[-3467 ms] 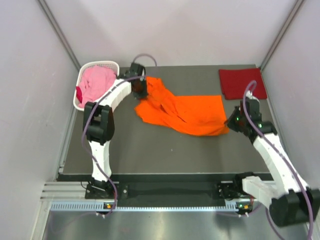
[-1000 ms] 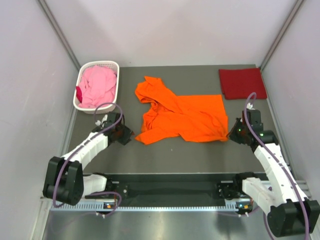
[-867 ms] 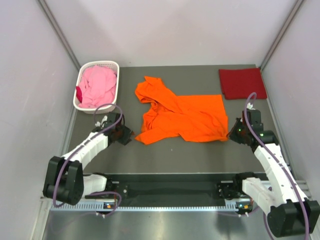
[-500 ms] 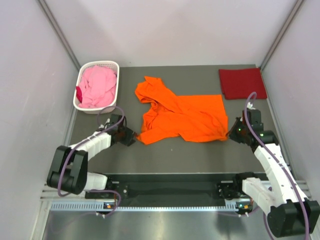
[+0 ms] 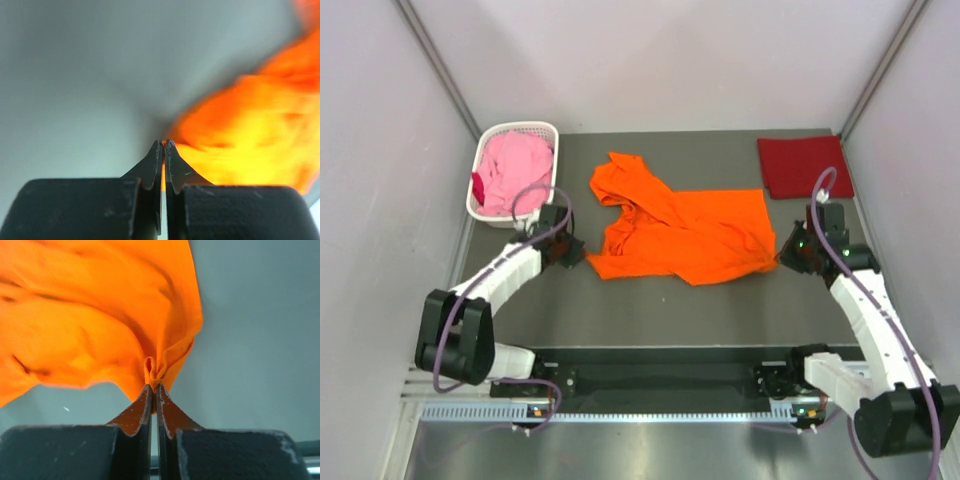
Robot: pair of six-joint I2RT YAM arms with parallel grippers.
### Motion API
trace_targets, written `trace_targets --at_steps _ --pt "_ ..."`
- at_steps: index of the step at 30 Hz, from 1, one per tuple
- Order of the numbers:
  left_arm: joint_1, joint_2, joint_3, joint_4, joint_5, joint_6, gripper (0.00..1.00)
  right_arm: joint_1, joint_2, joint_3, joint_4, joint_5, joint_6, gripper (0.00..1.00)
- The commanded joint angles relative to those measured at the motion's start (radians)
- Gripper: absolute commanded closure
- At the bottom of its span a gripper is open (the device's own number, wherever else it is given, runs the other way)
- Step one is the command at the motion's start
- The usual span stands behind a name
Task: Fold and stack the t-shirts
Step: Flatten the tshirt out
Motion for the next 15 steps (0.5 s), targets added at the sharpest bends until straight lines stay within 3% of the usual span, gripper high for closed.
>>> trace_targets --at_steps 1,8,11,15 --pt "0.002 -0.081 0.36 -0.073 -0.192 0.161 1.0 -0.013 0.075 0.282 0.018 0.068 0.008 1.0" --pt "0.0 0.003 1.063 -0.319 -0.298 0.381 1.0 -0.03 0.206 0.841 -0.153 0.196 -0.058 1.0" --pt "0.0 -0.001 1.197 -0.363 -0.291 0.408 1.0 -0.029 0.204 1.0 -0.219 0.228 -0.081 1.0" --pt "0.0 -0.061 1.312 -0.403 -0.222 0.404 1.0 -0.03 0.088 1.022 -0.236 0.193 -0.106 1.0"
